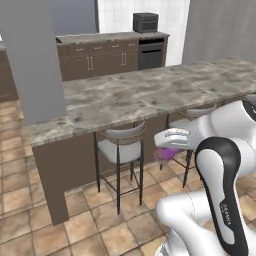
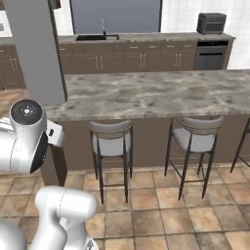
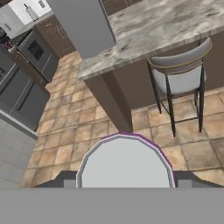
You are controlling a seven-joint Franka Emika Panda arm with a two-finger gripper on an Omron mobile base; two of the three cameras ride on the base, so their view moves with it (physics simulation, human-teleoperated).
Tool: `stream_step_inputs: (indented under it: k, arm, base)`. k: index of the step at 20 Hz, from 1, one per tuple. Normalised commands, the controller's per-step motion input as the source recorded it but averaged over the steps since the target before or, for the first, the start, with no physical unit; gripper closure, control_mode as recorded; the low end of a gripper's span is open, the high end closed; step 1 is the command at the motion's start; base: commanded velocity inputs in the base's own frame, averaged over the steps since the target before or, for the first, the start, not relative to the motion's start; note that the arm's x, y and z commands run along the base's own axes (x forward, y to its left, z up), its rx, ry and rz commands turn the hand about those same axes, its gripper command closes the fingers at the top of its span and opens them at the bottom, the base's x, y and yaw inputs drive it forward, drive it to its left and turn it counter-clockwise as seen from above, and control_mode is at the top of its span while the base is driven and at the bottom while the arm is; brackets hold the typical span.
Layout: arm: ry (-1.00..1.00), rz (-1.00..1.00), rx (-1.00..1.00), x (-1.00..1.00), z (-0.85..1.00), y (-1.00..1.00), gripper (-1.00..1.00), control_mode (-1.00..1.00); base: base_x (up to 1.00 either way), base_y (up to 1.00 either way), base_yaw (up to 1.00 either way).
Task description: Four empty soda cans are scattered around the kitchen. Gather all the cans and cluster them next to the stove for recycling.
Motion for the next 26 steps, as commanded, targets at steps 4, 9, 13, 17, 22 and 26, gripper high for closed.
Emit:
stream_step_inputs:
  k: [4, 9, 13, 17, 22, 26]
  arm:
    - [0.00, 0.00, 0.00, 0.00, 0.00, 0.00, 1.00, 1.00]
    - [0.00, 0.00, 0.00, 0.00, 0.00, 0.00, 1.00, 1.00]
    - [0.00, 0.00, 0.00, 0.00, 0.00, 0.00, 1.00, 1.00]
    - [0.00, 0.00, 0.00, 0.00, 0.00, 0.00, 1.00, 1.00]
    - [0.00, 0.00, 0.00, 0.00, 0.00, 0.00, 1.00, 1.00]
    - [0.00, 0.00, 0.00, 0.00, 0.00, 0.00, 1.00, 1.00]
  base:
    - [-0.22, 0.99, -0.03]
    - [-0.11, 1.00, 0.00]
    - [-0.04, 1.00, 0.00]
    - [0.00, 1.00, 0.00]
    - [0.00, 1.00, 0.00]
    - [0.06, 1.00, 0.00]
